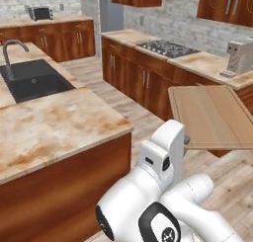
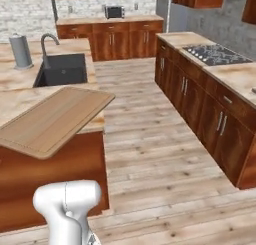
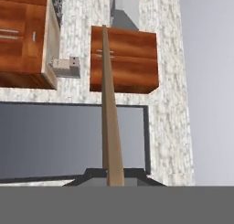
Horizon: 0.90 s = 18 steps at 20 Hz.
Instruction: Move the cutting board and knife to the sink. Then move spray from the cabinet to the counter.
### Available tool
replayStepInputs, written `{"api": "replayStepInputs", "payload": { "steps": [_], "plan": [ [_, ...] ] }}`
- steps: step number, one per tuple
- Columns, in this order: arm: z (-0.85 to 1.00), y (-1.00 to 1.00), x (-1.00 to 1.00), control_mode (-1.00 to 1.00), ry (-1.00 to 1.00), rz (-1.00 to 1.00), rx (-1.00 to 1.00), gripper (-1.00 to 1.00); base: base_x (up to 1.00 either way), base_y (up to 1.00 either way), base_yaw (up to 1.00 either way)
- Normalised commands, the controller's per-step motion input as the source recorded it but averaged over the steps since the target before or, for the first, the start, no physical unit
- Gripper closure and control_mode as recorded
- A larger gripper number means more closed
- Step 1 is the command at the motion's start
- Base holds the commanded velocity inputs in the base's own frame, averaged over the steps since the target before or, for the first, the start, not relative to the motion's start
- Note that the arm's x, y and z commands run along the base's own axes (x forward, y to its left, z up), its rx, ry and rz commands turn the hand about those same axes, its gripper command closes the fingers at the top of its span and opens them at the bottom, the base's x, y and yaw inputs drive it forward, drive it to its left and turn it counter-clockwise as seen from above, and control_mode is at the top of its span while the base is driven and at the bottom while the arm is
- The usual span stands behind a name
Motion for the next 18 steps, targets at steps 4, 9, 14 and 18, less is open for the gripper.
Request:
{"api": "replayStepInputs", "payload": {
  "steps": [4,9,14,18],
  "plan": [
    [0.0,0.0,0.0,1.0,0.0,0.0,0.0,1.0,0.77,-1.0,0.39],
    [0.0,0.0,0.0,1.0,0.0,0.0,0.0,1.0,1.0,-0.94,0.44],
    [0.0,0.0,0.0,1.0,0.0,0.0,0.0,1.0,1.0,-0.82,0.5],
    [0.0,0.0,0.0,1.0,0.0,0.0,0.0,1.0,0.89,-0.74,0.55]
  ]
}}
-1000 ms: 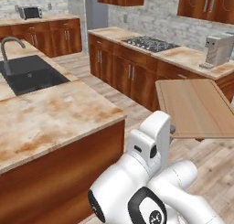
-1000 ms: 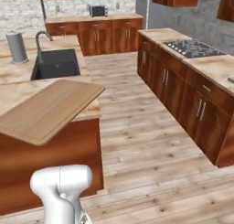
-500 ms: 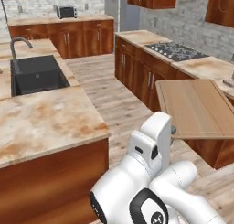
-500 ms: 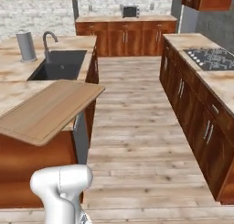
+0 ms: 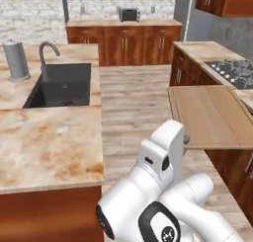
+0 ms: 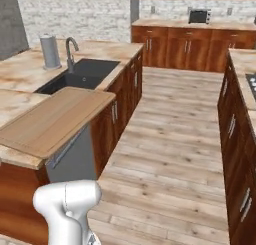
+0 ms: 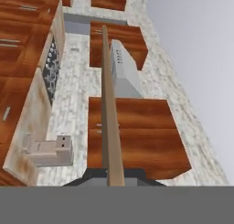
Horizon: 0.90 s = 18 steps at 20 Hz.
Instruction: Move the cutting board and knife to the sink. Then move spray from the cabinet to the counter.
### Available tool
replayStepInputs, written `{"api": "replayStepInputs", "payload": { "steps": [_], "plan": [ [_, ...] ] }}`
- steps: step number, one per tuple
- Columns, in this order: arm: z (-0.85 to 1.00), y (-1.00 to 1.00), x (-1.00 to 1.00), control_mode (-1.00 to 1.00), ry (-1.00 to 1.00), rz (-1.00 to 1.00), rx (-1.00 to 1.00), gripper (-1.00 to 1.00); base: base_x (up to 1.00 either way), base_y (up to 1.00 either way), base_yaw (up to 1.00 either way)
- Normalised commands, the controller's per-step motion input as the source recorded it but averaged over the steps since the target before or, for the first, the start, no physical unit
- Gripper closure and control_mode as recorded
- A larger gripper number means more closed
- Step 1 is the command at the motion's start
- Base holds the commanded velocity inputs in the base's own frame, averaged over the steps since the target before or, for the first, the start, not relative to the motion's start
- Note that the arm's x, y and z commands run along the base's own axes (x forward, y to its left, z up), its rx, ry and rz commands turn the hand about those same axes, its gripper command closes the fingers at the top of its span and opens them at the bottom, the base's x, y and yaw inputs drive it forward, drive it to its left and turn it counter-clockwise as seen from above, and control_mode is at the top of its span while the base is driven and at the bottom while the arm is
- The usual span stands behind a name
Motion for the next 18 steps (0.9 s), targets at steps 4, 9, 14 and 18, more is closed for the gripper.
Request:
{"api": "replayStepInputs", "payload": {
  "steps": [4,9,14,18],
  "plan": [
    [0.0,0.0,0.0,1.0,0.0,0.0,0.0,1.0,0.5,-0.56,0.71],
    [0.0,0.0,0.0,1.0,0.0,0.0,0.0,1.0,0.45,-0.31,0.83],
    [0.0,0.0,0.0,1.0,0.0,0.0,0.0,1.0,0.34,-0.53,0.77],
    [0.0,0.0,0.0,1.0,0.0,0.0,0.0,1.0,0.17,-0.67,0.7]
  ]
}}
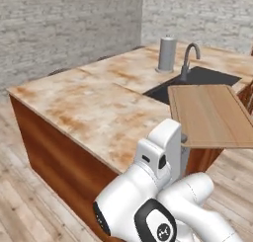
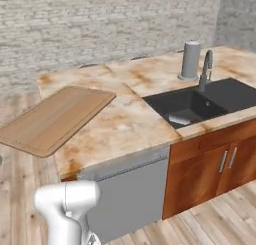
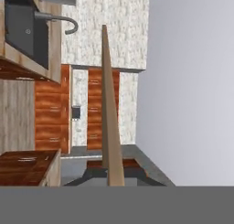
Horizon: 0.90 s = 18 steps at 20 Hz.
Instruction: Move the cutting board and knife to the sink. Then move spray from the cabinet to the counter.
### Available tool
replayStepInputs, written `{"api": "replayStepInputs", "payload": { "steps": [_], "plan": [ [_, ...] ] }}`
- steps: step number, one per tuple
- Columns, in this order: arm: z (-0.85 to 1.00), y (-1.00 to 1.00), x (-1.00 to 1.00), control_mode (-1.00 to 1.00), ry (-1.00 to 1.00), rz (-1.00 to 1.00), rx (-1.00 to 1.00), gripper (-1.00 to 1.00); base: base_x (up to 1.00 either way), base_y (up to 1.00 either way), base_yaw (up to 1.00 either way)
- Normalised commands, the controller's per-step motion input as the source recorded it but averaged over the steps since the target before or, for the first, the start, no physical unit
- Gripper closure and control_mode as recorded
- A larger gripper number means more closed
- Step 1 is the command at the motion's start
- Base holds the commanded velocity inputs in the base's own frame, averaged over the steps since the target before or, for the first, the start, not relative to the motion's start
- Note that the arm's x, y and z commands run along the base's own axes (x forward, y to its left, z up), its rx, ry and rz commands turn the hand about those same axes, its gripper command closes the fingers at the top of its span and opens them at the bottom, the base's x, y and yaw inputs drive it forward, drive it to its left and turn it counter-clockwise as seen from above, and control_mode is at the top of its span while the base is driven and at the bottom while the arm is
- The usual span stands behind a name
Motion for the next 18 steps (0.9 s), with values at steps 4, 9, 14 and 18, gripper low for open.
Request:
{"api": "replayStepInputs", "payload": {
  "steps": [4,9,14,18],
  "plan": [
    [0.0,0.0,0.0,1.0,0.0,0.0,0.0,1.0,0.05,-0.78,0.63],
    [0.0,0.0,0.0,1.0,0.0,0.0,0.0,1.0,0.0,-0.89,0.5],
    [0.0,0.0,0.0,1.0,0.0,0.0,0.0,1.0,-0.03,-1.0,0.49],
    [0.0,0.0,0.0,1.0,0.0,0.0,0.0,1.0,-0.01,-1.0,0.35]
  ]
}}
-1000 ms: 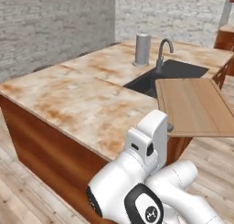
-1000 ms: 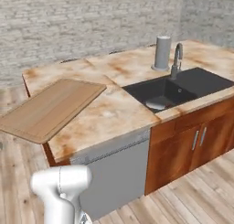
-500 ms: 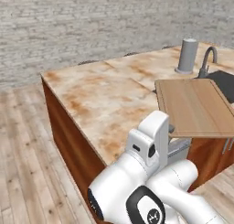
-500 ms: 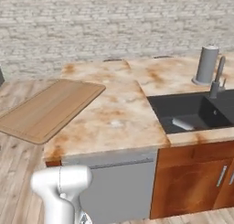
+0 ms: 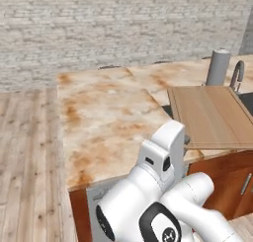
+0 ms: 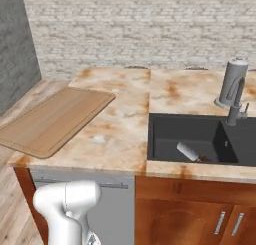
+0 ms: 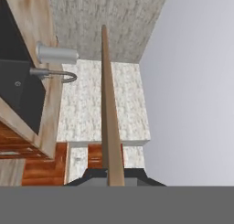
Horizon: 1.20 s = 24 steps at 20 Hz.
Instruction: Move the cutting board and knife to the sink. Then move spray from the cabinet to the counter.
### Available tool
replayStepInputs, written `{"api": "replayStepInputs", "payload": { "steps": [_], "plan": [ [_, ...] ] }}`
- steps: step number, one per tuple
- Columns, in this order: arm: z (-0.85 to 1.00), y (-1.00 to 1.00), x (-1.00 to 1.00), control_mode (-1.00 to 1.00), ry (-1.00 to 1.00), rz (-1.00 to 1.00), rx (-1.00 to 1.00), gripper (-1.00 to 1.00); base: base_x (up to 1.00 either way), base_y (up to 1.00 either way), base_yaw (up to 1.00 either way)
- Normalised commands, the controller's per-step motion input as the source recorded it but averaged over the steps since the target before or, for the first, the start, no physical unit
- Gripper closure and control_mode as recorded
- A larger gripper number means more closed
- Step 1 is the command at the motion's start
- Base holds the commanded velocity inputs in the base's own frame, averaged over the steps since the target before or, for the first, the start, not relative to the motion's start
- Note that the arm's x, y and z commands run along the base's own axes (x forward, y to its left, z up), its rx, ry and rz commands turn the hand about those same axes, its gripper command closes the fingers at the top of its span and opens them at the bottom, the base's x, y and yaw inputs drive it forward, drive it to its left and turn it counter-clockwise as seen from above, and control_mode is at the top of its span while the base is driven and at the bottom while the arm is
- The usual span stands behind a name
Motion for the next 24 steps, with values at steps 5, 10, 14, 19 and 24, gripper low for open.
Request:
{"api": "replayStepInputs", "payload": {
  "steps": [5,10,14,19,24],
  "plan": [
    [0.0,0.0,0.0,1.0,0.0,0.0,0.0,1.0,0.0,-1.0,0.26],
    [0.0,0.0,0.0,1.0,0.0,0.0,0.0,1.0,0.0,-1.0,0.28],
    [0.0,0.0,0.0,1.0,0.0,0.0,0.0,1.0,0.15,-0.71,0.33],
    [0.0,0.0,0.0,1.0,0.0,0.0,0.0,1.0,0.76,-0.14,0.32],
    [0.0,0.0,0.0,1.0,0.0,0.0,0.0,1.0,0.99,-0.36,0.19]
  ]
}}
